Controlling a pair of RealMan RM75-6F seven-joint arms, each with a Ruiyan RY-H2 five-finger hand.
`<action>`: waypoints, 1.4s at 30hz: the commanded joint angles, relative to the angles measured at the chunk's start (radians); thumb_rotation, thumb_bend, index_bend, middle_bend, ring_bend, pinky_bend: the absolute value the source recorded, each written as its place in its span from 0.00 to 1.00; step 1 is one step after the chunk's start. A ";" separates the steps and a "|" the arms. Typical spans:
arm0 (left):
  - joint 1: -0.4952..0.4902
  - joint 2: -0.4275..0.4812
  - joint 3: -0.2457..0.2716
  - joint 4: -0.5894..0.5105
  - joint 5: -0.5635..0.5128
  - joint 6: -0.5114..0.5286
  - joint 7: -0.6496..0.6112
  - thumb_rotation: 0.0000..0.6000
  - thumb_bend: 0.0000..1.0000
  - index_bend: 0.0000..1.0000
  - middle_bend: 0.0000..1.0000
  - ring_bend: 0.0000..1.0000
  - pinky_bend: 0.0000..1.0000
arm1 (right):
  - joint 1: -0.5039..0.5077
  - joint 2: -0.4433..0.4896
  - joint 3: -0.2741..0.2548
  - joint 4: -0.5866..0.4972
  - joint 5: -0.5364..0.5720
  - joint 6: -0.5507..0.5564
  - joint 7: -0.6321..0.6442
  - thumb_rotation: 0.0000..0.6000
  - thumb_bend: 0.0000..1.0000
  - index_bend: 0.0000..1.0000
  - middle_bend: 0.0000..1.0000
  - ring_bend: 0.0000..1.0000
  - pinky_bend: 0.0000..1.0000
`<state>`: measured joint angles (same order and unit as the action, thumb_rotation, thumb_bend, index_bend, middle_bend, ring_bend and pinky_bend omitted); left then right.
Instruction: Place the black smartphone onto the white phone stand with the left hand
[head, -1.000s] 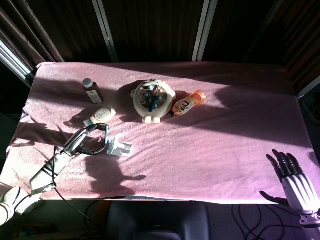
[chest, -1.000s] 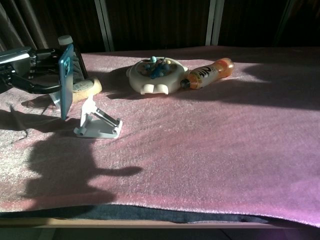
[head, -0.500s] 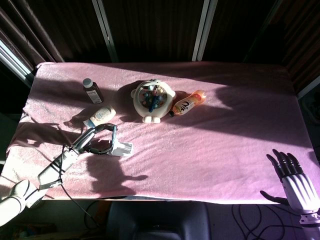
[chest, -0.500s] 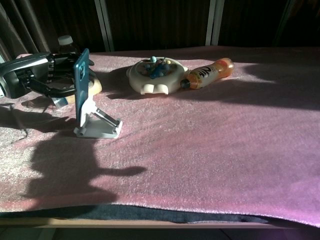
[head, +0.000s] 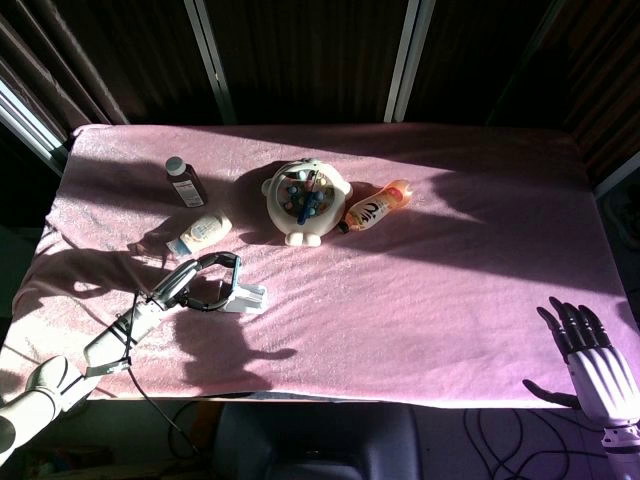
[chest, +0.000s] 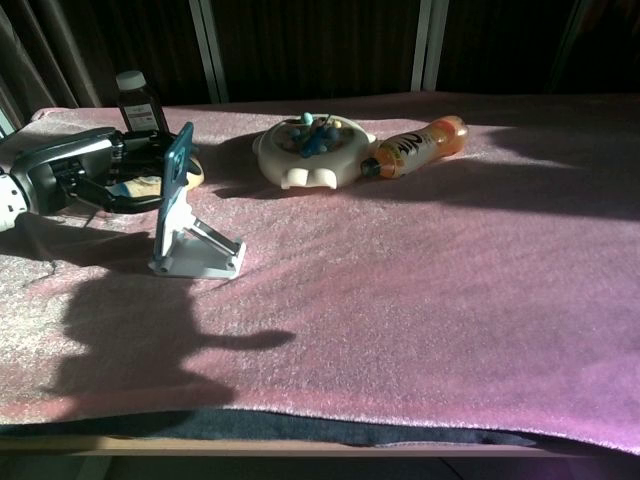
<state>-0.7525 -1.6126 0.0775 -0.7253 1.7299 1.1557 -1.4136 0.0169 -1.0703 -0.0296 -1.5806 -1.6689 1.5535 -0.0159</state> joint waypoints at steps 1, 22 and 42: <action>0.000 -0.011 0.008 0.014 -0.003 0.004 -0.010 1.00 0.44 0.83 1.00 0.59 0.11 | -0.001 0.000 0.000 0.000 -0.001 0.002 0.001 1.00 0.21 0.00 0.00 0.00 0.00; -0.003 -0.050 0.049 0.081 -0.007 0.022 -0.065 1.00 0.36 0.58 0.59 0.34 0.06 | -0.005 0.003 -0.001 0.004 -0.004 0.010 0.015 1.00 0.21 0.00 0.00 0.00 0.00; -0.014 -0.035 0.077 0.057 -0.009 0.005 -0.086 1.00 0.28 0.00 0.00 0.00 0.00 | -0.010 0.004 -0.004 0.016 -0.019 0.028 0.039 1.00 0.21 0.00 0.00 0.00 0.00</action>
<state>-0.7665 -1.6505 0.1550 -0.6634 1.7230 1.1595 -1.5047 0.0066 -1.0664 -0.0333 -1.5648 -1.6882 1.5813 0.0231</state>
